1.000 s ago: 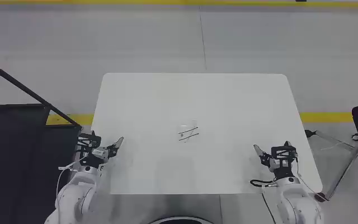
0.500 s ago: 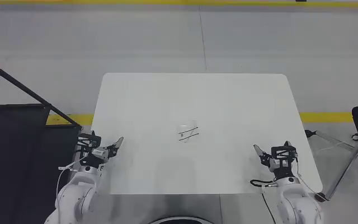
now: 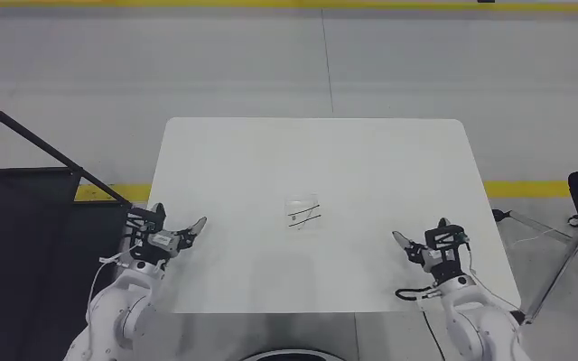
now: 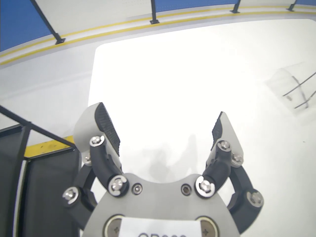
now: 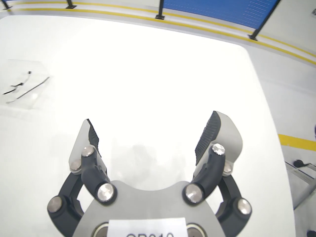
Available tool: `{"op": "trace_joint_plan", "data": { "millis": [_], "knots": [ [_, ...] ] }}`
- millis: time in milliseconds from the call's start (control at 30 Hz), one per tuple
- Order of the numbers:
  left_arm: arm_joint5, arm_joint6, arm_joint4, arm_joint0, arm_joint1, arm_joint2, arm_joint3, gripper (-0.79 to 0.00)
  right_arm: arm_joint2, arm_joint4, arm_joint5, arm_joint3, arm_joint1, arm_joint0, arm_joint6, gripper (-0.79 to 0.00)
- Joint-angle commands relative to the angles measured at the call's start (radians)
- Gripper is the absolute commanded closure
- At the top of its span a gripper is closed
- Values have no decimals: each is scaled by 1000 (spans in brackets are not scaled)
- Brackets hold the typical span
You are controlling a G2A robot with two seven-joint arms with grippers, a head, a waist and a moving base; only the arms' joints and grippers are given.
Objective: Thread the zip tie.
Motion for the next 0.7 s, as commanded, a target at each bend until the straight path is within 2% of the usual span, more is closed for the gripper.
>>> {"op": "trace_joint_plan", "data": {
  "millis": [0,133,367,667],
  "knots": [
    [-98,-10,-59,-24,3,-11,15,-785,3,70,-111,-9,5,33,92,-785],
    [-253,-35,-127,-72,11,-24,45,-785,-17,221,-213,6,9,129,269,-785],
    [-377,-22,-161,-128,15,5,92,-785,-121,440,-240,39,7,295,549,-785],
    [-373,-24,-155,-124,16,1,90,-785,-124,447,-242,41,7,301,560,-785]
  ]
}}
